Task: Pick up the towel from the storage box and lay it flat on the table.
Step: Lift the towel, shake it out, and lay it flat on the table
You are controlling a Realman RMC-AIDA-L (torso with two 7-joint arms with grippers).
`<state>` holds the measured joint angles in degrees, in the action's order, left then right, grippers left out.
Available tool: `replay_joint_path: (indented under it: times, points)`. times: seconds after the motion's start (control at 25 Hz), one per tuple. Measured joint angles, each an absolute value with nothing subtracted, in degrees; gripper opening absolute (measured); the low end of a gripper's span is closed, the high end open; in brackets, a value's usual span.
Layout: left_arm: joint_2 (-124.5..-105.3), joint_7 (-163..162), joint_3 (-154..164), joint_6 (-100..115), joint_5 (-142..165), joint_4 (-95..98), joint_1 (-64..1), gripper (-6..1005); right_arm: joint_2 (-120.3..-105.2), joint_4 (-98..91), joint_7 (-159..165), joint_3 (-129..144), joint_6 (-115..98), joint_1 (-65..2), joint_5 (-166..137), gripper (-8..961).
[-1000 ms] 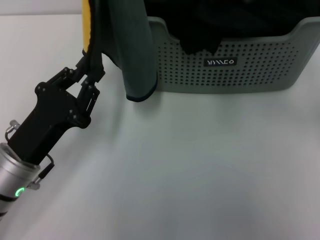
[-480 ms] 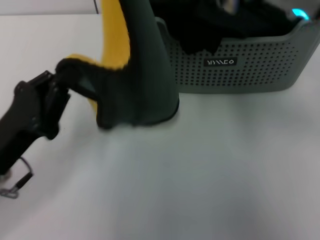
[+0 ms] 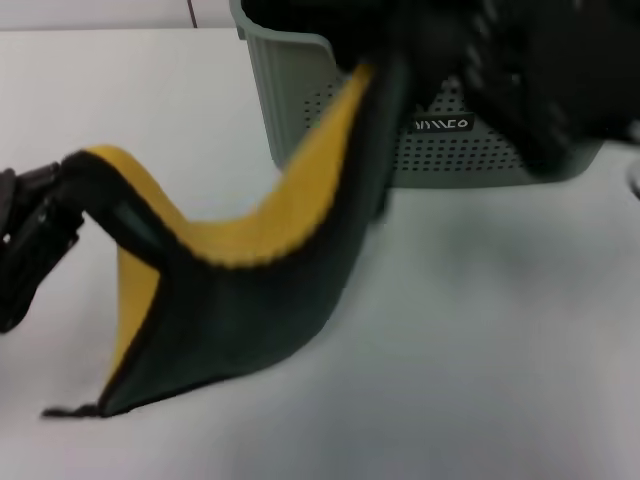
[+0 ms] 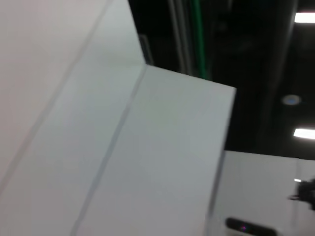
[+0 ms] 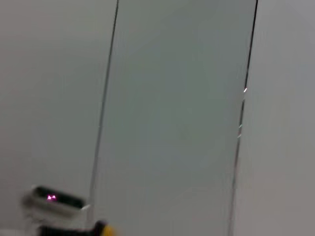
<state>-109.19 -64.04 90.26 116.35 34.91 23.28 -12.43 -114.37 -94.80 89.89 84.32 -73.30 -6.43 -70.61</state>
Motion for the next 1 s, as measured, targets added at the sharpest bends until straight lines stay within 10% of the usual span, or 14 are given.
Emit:
replay_joint_path:
  times: [0.68,1.0]
  points:
    - [-107.33,-80.45,89.88,116.73,42.45,52.10,4.30,11,-115.41,-95.48,101.01,66.66,-114.28,4.49,-68.65,7]
    - [-111.28,-75.51,80.88,116.04,51.69,27.71,-6.85,12,-115.22,-69.60,98.04,61.10,-114.81,-0.52,-75.54,8]
